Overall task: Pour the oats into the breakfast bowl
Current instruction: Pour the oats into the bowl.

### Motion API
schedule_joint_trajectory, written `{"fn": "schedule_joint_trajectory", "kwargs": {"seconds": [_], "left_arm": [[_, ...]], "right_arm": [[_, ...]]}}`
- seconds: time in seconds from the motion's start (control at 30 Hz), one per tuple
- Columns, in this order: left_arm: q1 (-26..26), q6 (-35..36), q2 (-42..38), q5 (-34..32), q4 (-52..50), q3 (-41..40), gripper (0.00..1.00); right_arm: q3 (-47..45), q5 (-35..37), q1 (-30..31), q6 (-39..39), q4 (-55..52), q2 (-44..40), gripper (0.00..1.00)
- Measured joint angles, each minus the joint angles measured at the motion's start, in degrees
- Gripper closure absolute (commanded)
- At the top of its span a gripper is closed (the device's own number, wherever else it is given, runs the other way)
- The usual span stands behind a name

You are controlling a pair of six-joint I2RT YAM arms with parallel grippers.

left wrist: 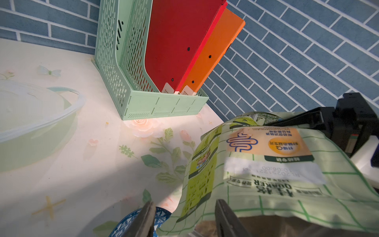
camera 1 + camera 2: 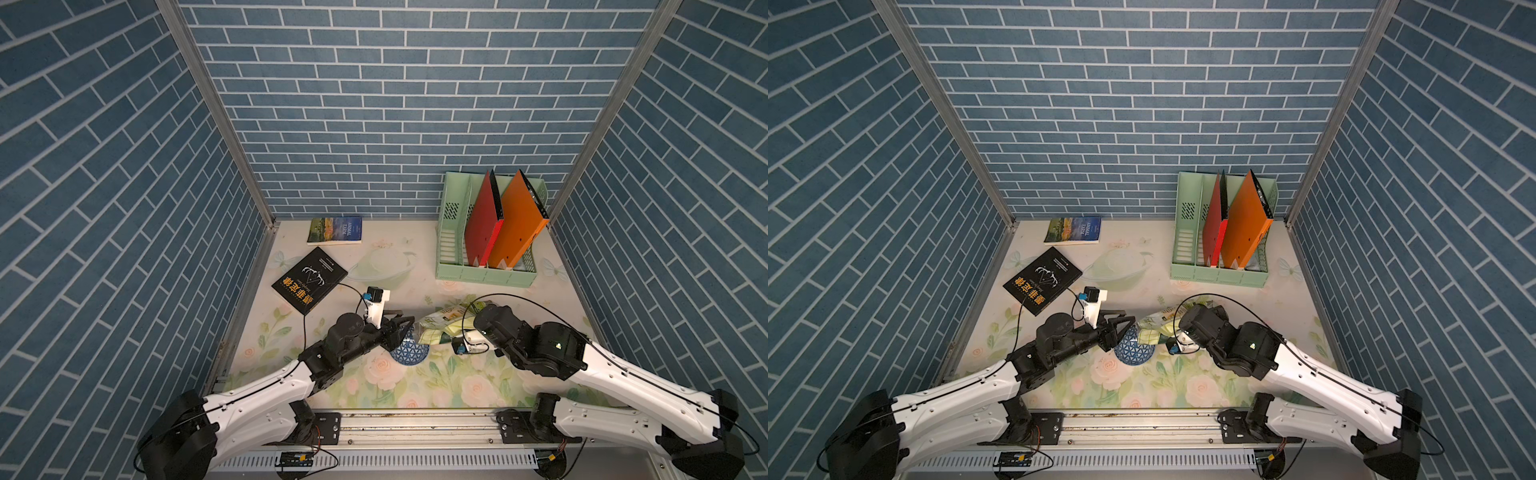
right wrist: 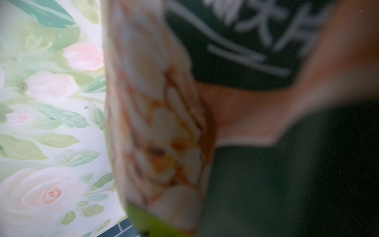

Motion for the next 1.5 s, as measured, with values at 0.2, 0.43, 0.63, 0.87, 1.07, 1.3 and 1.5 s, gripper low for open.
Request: {"fn": "schedule_joint_trajectory", "kwargs": {"seconds": [0.2, 0.43, 0.63, 0.87, 1.07, 1.3, 1.5], "left_arm": [[-0.2, -0.5, 0.1, 0.2, 1.1, -0.5, 0.48], [-0.7, -1.7, 0.1, 0.5, 1.8, -1.7, 0.49], [-1.7, -2.7, 0.0, 1.0, 2.2, -3.3, 0.49], [-2.3, -3.7, -0.7, 1.1, 2.2, -4.4, 0.50], [-2.3, -4.0, -2.7, 0.9, 2.2, -4.9, 0.50], [-2.4, -4.6, -3.5, 0.8, 2.4, -5.5, 0.50], [-2.4, -5.2, -4.0, 0.4, 2.4, -6.0, 0.50]], "right_arm": [[-1.2, 1.7, 1.2, -1.8, 2.4, -0.9, 1.00], [-3.2, 3.4, 1.9, -3.7, 3.8, -1.1, 1.00], [-4.5, 4.6, 3.1, -6.0, 6.5, -1.7, 1.00], [-5.8, 5.7, 4.3, -8.0, 8.9, -2.1, 1.00], [-6.7, 6.9, 4.8, -9.0, 11.0, -2.1, 1.00], [-8.1, 8.5, 5.7, -11.3, 13.8, -2.2, 1.00], [-8.6, 9.7, 6.0, -12.4, 15.6, -2.7, 1.00]]}}
